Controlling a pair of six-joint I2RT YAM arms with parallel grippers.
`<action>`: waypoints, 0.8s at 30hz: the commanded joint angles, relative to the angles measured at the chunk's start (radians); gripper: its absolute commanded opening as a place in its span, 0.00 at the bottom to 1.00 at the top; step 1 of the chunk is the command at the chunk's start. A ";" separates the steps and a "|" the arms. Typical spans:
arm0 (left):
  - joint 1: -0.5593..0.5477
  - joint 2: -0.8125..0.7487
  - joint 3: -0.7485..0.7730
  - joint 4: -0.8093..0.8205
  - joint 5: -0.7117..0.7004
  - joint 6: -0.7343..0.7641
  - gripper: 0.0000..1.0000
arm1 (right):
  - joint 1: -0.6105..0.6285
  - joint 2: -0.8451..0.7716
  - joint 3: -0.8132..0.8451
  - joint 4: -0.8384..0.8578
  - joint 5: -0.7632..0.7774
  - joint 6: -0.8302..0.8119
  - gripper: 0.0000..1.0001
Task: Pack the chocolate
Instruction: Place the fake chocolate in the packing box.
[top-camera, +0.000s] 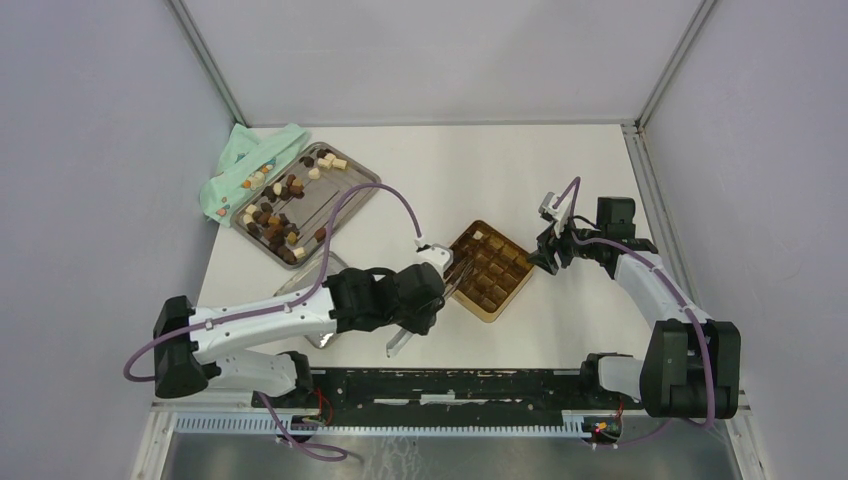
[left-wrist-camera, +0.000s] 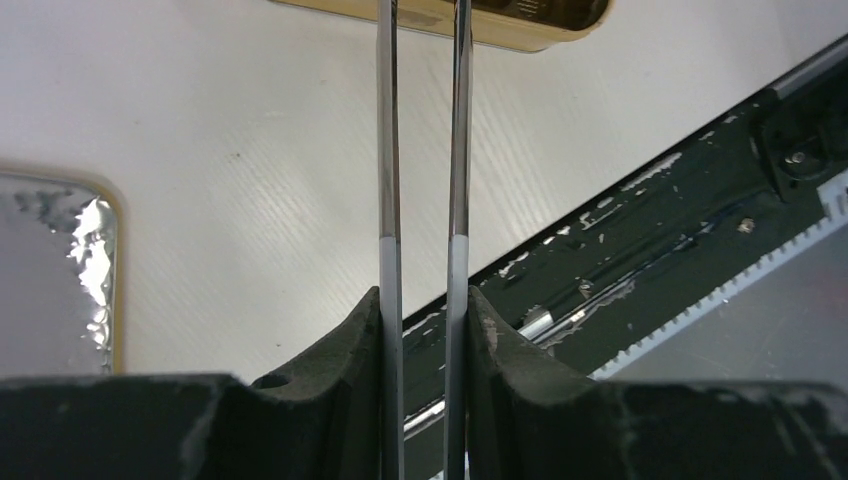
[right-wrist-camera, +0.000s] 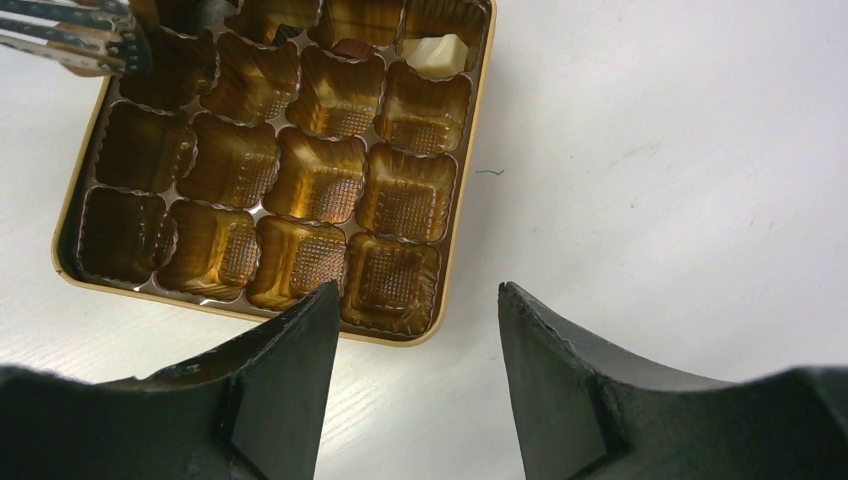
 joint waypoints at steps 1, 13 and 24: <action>-0.005 0.021 0.051 -0.016 -0.106 -0.022 0.02 | -0.004 0.004 0.034 0.007 -0.001 -0.013 0.65; -0.006 0.086 0.080 -0.025 -0.107 -0.001 0.06 | -0.004 0.003 0.033 0.008 -0.005 -0.011 0.65; -0.005 0.112 0.090 -0.041 -0.107 0.001 0.32 | -0.004 0.006 0.033 0.005 -0.007 -0.011 0.66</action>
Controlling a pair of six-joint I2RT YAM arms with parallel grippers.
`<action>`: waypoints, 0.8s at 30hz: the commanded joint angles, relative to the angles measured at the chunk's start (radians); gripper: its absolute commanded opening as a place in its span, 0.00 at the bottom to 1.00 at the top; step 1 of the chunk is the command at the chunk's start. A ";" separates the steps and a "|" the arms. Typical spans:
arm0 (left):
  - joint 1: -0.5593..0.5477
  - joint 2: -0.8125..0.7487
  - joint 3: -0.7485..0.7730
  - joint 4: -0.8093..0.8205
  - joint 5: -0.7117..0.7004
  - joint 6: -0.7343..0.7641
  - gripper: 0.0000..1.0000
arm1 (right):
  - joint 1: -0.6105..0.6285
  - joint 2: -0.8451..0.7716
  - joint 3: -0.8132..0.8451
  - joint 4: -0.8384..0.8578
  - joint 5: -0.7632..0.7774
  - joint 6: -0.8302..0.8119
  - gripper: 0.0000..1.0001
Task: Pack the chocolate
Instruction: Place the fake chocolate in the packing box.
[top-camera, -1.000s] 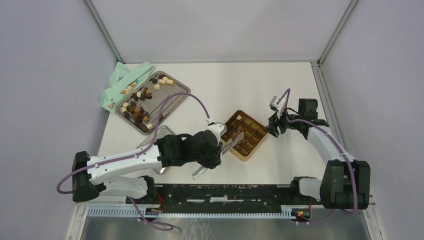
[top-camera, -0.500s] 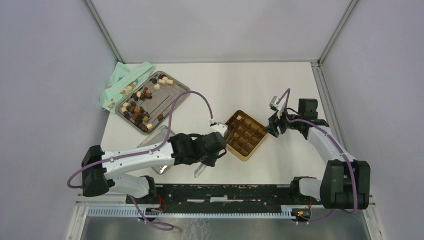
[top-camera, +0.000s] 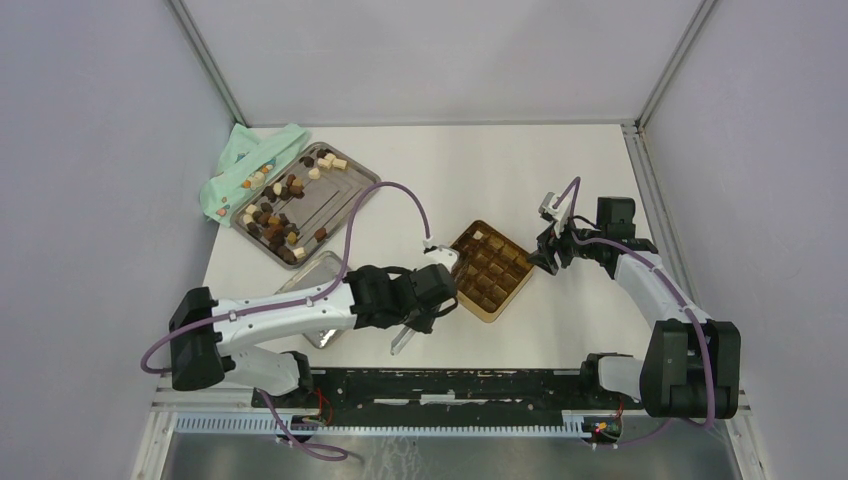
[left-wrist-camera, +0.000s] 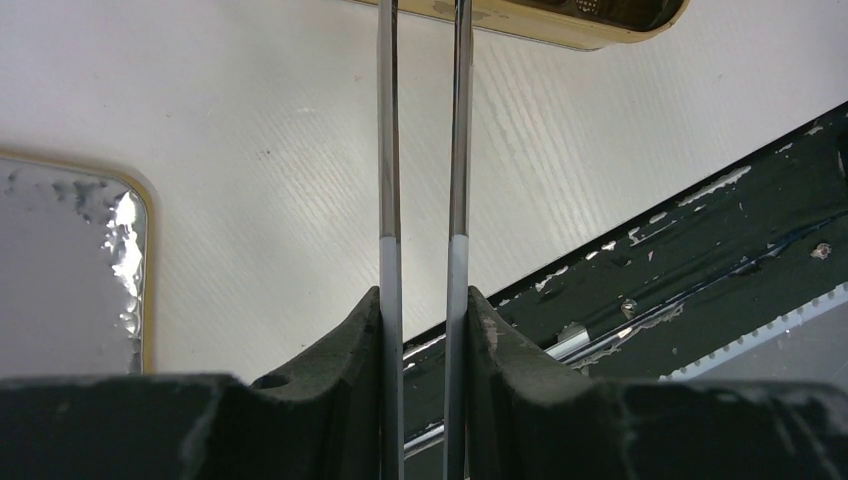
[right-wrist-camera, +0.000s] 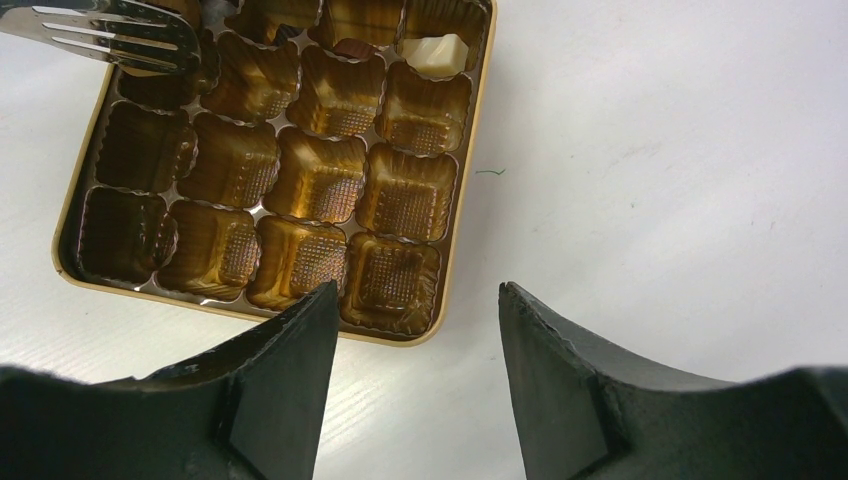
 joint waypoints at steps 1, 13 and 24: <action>-0.006 0.010 0.058 0.005 -0.038 0.001 0.35 | -0.005 0.006 0.034 0.006 -0.007 -0.011 0.66; -0.006 0.022 0.078 -0.011 -0.049 0.001 0.44 | -0.004 0.007 0.035 0.003 -0.010 -0.015 0.65; 0.013 -0.074 0.086 0.027 -0.061 0.033 0.41 | -0.004 0.004 0.035 -0.001 -0.012 -0.016 0.65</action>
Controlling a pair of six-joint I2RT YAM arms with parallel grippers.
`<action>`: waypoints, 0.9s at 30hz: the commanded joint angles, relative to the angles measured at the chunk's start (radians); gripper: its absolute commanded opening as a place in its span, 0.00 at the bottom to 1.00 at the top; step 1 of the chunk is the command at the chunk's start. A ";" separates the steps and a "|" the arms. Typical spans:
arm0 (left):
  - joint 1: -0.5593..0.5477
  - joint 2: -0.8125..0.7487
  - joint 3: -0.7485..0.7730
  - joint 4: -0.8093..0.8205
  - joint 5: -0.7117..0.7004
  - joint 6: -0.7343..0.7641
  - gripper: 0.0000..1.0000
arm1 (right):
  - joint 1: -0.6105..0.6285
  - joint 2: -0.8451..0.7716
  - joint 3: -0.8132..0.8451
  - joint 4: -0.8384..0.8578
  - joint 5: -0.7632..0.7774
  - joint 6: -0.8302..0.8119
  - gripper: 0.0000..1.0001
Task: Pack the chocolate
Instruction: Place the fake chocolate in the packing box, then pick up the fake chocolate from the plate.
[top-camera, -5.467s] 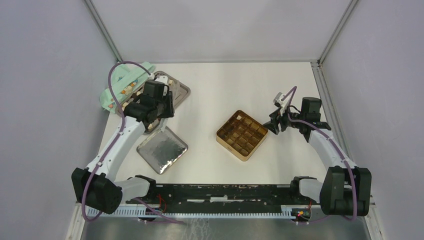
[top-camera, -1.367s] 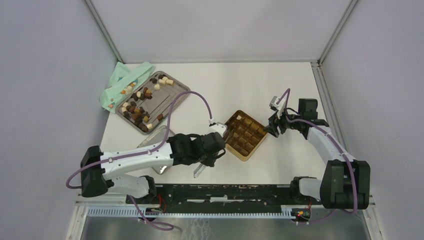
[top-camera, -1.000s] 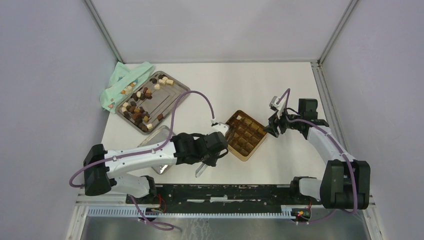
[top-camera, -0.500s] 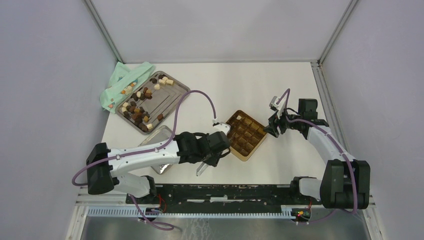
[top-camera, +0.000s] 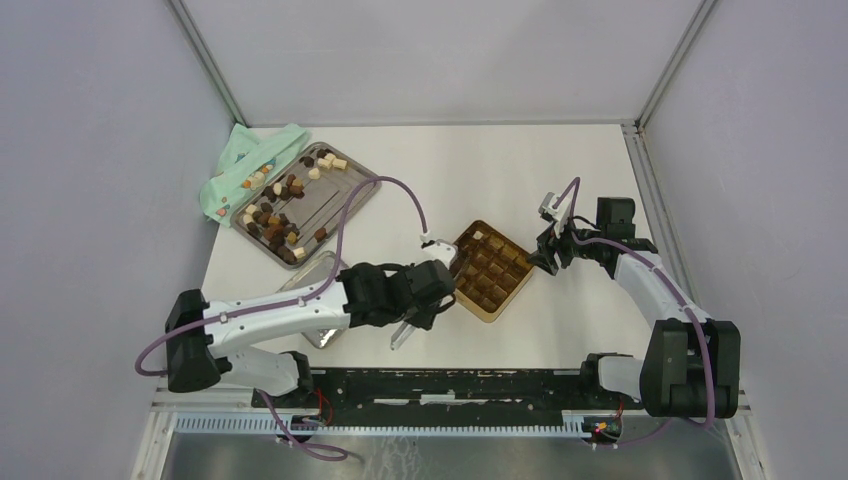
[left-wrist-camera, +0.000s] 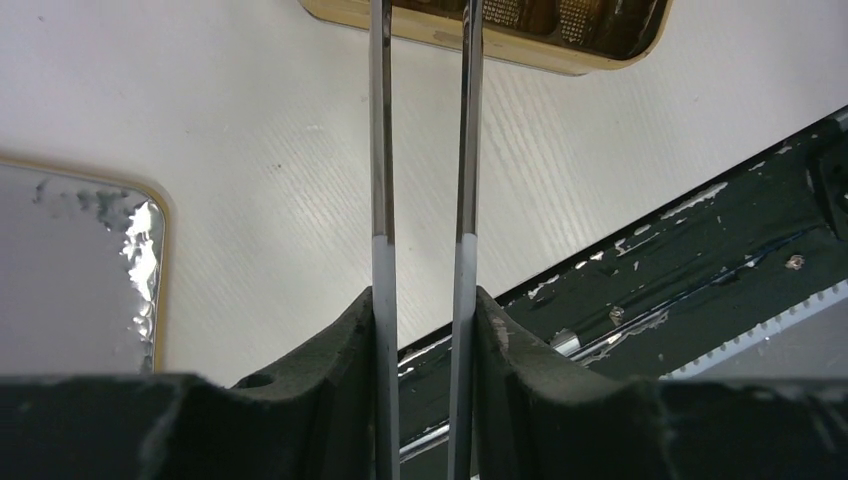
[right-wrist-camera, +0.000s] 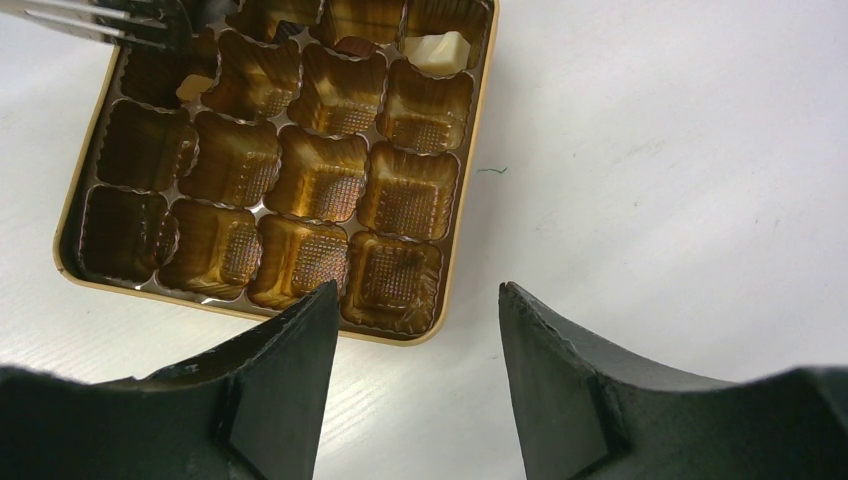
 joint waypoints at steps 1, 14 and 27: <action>0.026 -0.083 0.053 0.048 -0.033 0.040 0.41 | -0.004 0.000 0.036 0.002 -0.012 -0.016 0.65; 0.507 -0.292 -0.014 -0.030 0.050 0.252 0.40 | -0.004 -0.009 0.035 0.001 -0.019 -0.016 0.66; 0.875 -0.242 -0.063 -0.046 0.037 0.391 0.41 | -0.004 -0.007 0.035 -0.001 -0.028 -0.016 0.66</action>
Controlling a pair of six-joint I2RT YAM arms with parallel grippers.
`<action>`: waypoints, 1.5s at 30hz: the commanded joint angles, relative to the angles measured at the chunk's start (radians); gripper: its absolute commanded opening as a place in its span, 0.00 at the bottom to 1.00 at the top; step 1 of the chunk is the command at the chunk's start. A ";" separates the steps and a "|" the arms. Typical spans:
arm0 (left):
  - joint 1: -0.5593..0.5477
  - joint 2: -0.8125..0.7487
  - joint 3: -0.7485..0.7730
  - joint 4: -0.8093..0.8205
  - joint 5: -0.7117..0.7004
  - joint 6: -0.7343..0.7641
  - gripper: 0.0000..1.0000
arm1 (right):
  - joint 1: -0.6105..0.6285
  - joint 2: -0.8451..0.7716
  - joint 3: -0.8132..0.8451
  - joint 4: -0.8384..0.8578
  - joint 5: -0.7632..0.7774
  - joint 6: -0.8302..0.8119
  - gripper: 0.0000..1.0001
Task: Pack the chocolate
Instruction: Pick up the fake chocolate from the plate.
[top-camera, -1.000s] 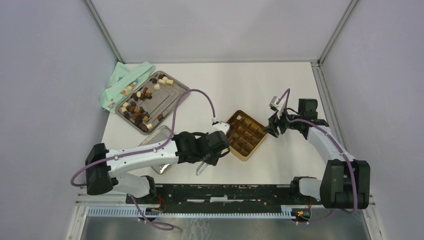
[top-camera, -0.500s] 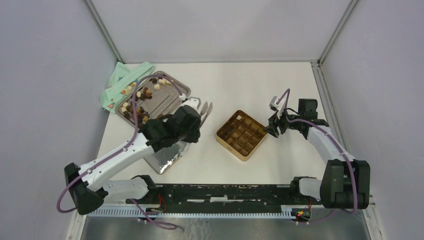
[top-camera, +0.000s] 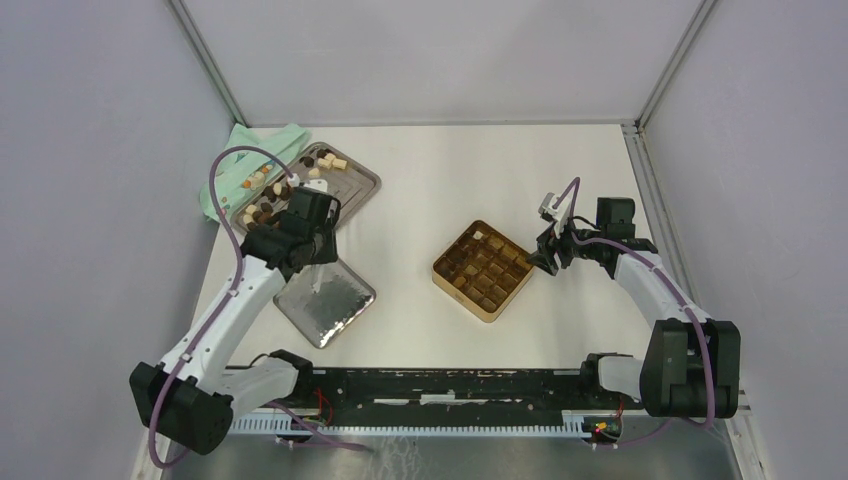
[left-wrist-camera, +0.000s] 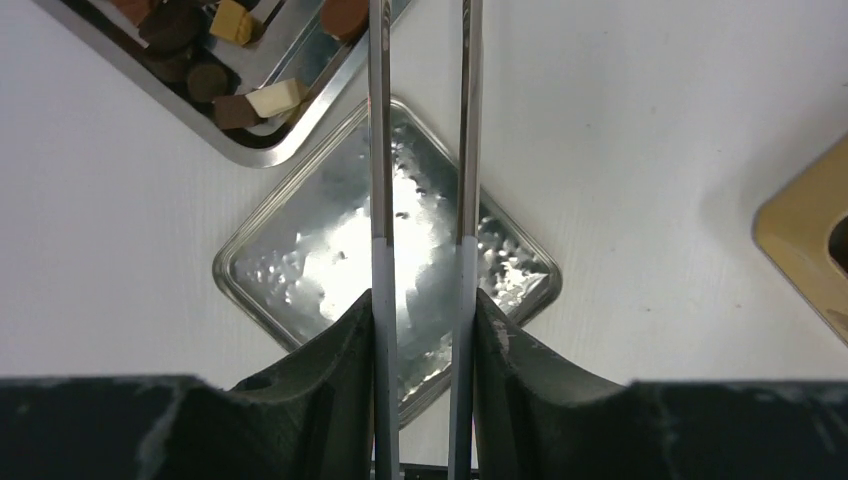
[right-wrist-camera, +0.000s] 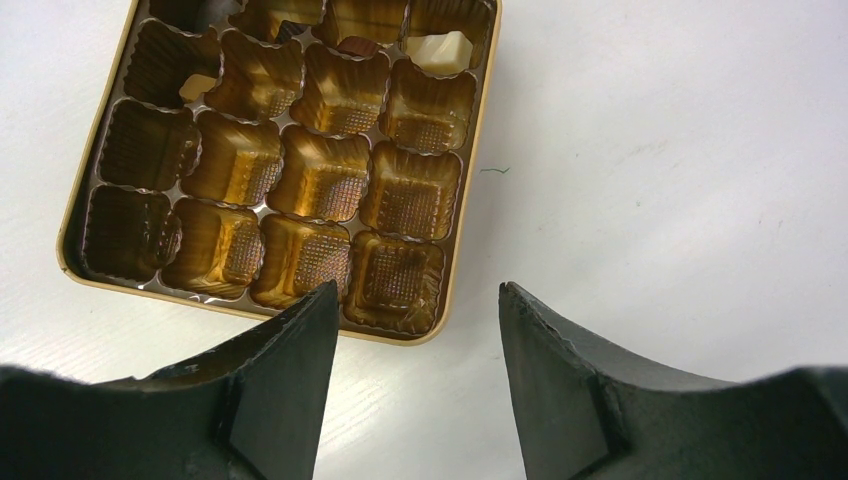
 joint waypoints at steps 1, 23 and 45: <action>0.058 0.025 -0.003 0.025 0.006 0.086 0.41 | -0.004 -0.007 0.035 0.003 -0.025 -0.015 0.66; 0.243 0.220 0.009 0.036 0.103 0.135 0.46 | -0.004 -0.003 0.036 -0.001 -0.035 -0.017 0.65; 0.271 0.278 0.016 0.043 0.137 0.148 0.48 | -0.004 -0.007 0.038 -0.005 -0.045 -0.019 0.65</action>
